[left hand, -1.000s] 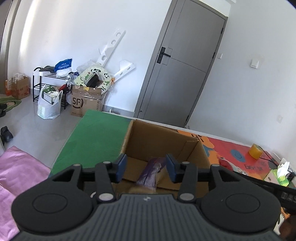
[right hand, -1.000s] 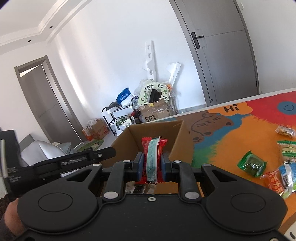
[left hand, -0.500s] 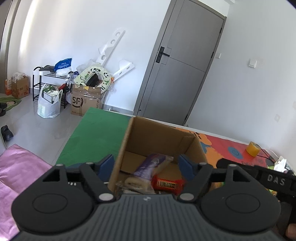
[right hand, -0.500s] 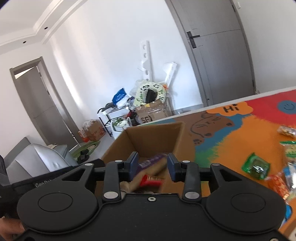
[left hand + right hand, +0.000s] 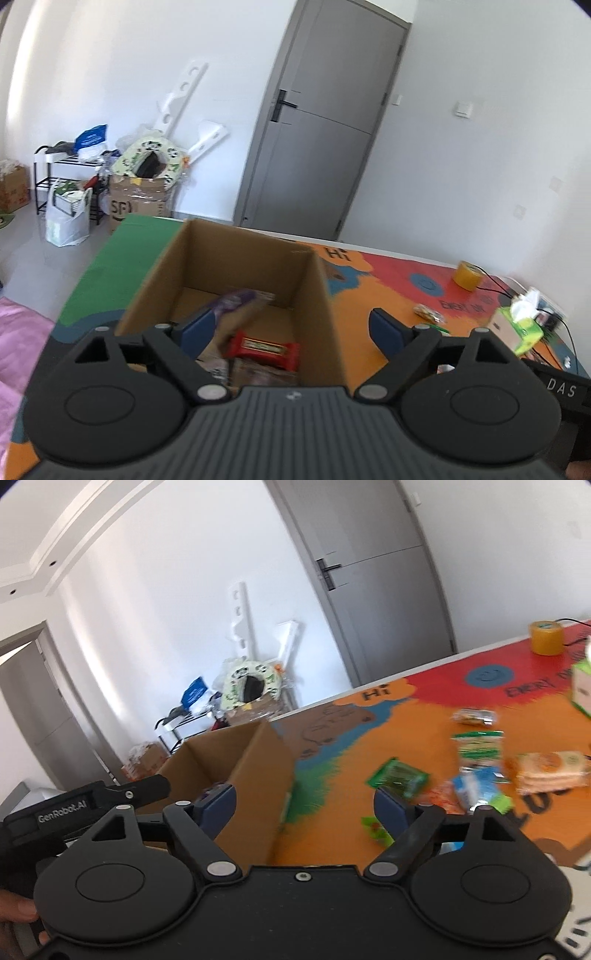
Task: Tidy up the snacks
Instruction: 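Move both tools back toward the remaining green packets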
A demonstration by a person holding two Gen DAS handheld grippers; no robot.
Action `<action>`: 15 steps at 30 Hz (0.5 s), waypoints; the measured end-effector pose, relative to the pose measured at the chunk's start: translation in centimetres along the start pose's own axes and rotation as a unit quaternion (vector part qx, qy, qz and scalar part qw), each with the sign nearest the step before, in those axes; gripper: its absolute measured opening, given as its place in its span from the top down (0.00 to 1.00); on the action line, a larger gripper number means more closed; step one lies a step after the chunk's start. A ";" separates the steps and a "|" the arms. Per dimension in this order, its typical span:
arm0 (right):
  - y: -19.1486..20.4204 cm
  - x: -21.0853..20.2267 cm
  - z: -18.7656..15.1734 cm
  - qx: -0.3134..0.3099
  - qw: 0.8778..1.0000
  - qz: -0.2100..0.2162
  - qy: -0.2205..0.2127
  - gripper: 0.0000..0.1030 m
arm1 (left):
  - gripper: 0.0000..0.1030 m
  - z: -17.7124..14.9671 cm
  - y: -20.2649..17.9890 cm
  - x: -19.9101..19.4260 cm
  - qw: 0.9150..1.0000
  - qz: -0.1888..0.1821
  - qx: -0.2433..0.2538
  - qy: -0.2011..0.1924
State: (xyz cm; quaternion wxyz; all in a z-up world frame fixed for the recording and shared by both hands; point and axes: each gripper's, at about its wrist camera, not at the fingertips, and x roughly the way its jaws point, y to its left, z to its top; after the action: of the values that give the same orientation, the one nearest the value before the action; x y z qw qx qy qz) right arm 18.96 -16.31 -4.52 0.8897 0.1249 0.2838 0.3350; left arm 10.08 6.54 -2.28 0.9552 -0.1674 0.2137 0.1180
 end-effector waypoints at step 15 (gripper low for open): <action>-7.2 -4.4 -1.9 0.041 0.998 -0.050 -0.011 0.19 | 0.13 -2.5 -6.3 0.8 0.998 -0.044 0.040 0.019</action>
State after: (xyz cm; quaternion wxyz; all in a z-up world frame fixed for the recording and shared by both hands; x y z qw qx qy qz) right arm 18.92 -24.49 -7.18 0.9025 0.1507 0.2940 0.2763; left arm 11.74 -0.07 -3.07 0.9610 -0.1409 0.2292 0.0644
